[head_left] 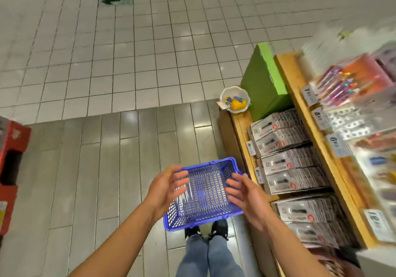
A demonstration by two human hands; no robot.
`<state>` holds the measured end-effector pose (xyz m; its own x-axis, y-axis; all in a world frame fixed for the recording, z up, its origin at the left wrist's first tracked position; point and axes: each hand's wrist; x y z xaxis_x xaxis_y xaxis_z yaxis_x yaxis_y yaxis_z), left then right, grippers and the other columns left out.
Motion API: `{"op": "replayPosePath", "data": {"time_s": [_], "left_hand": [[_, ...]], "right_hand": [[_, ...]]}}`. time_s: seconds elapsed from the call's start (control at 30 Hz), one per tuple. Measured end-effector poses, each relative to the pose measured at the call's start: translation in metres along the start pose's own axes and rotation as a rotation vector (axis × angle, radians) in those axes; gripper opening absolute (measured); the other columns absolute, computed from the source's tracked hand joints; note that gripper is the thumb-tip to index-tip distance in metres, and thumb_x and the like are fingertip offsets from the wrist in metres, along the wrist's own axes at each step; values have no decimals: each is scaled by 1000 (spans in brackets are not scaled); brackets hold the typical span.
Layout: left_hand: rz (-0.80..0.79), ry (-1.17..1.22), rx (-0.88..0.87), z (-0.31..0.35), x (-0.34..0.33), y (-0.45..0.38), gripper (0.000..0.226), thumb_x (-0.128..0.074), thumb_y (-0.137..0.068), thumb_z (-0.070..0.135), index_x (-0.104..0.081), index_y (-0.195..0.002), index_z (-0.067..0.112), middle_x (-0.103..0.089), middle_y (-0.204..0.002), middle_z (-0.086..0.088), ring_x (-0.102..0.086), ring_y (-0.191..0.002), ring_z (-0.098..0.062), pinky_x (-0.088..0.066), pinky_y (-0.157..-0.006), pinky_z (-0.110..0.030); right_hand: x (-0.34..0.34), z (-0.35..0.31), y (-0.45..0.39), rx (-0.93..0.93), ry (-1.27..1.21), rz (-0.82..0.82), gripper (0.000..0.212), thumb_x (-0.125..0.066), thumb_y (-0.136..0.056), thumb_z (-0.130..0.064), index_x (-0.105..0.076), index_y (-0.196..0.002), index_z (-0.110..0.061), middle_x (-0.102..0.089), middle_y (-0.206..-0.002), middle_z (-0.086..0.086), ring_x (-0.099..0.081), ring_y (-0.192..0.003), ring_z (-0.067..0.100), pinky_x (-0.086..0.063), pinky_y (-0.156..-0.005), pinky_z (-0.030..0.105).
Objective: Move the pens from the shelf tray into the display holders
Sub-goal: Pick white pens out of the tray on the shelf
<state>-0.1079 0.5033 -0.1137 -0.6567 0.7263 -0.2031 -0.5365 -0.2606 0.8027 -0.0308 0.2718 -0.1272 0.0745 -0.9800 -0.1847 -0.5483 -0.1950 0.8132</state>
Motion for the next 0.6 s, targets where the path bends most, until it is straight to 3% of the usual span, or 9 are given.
{"op": "replayPosePath", "data": {"time_s": [0.3, 0.6], "left_hand": [[-341, -157, -12, 4, -132, 61, 31, -41, -103, 31, -63, -111, 11, -76, -92, -5, -67, -83, -22, -51, -85, -38], [-648, -468, 81, -94, -299, 114, 29, -58, -91, 29, -63, -113, 11, -75, -100, -8, -71, -75, -17, -59, -63, -31]], "right_hand": [[114, -32, 125, 258, -409, 136, 41, -32, -106, -32, -59, -118, -4, -70, -105, 17, -65, -72, 22, -53, -69, 32], [277, 9, 219, 434, -632, 413, 32, -42, -104, -28, -64, -113, -6, -72, -105, 16, -69, -75, 20, -55, -69, 31]]}}
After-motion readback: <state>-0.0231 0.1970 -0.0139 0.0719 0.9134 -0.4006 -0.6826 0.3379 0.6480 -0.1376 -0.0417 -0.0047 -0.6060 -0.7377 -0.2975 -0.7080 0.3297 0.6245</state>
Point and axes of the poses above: each hand's wrist, its own y-axis away from the middle knuckle, its own x-axis out of the back of the hand, z = x × y
